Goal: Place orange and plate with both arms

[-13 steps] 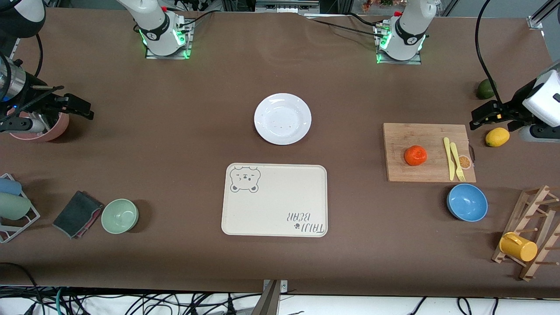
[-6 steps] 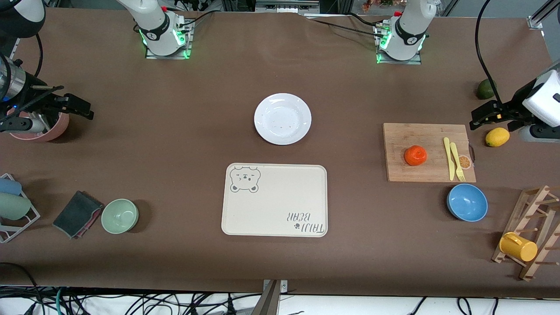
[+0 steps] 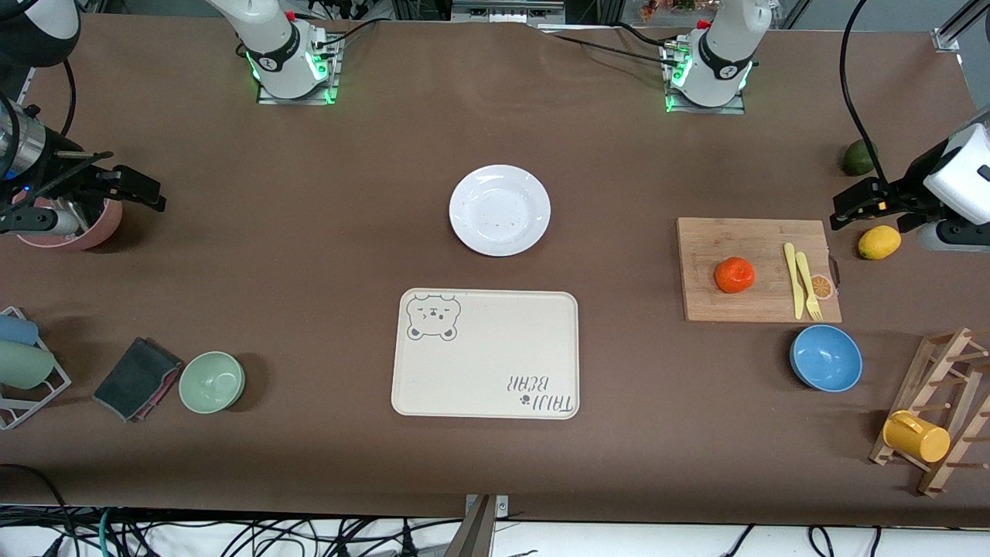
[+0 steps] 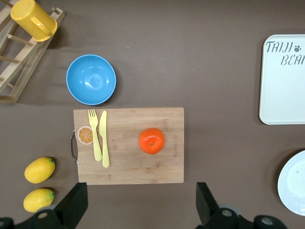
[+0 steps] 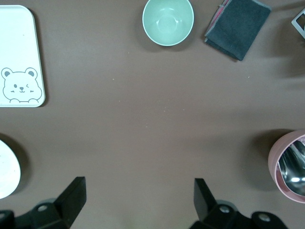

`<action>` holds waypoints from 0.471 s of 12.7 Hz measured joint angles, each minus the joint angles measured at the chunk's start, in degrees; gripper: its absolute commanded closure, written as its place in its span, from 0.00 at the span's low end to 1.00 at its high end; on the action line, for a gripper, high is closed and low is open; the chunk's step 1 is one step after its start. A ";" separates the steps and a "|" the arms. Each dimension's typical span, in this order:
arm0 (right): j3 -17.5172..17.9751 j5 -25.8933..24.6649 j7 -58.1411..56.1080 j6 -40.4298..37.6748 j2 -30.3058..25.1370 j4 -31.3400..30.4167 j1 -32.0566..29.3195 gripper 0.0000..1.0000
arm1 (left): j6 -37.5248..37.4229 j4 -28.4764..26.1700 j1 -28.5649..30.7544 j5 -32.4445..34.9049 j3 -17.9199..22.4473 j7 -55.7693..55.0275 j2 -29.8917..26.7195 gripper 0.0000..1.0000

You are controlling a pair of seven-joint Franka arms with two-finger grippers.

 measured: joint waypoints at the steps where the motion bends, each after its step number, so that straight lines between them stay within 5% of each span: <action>1: 0.00 0.00 0.00 -0.02 0.00 0.00 0.00 0.00 | 0.00 0.00 0.00 0.00 0.00 0.00 0.00 0.00; 6: 0.00 0.01 0.00 -0.33 0.00 0.00 0.00 0.00 | 0.00 0.00 -0.01 0.00 0.00 0.00 0.00 0.00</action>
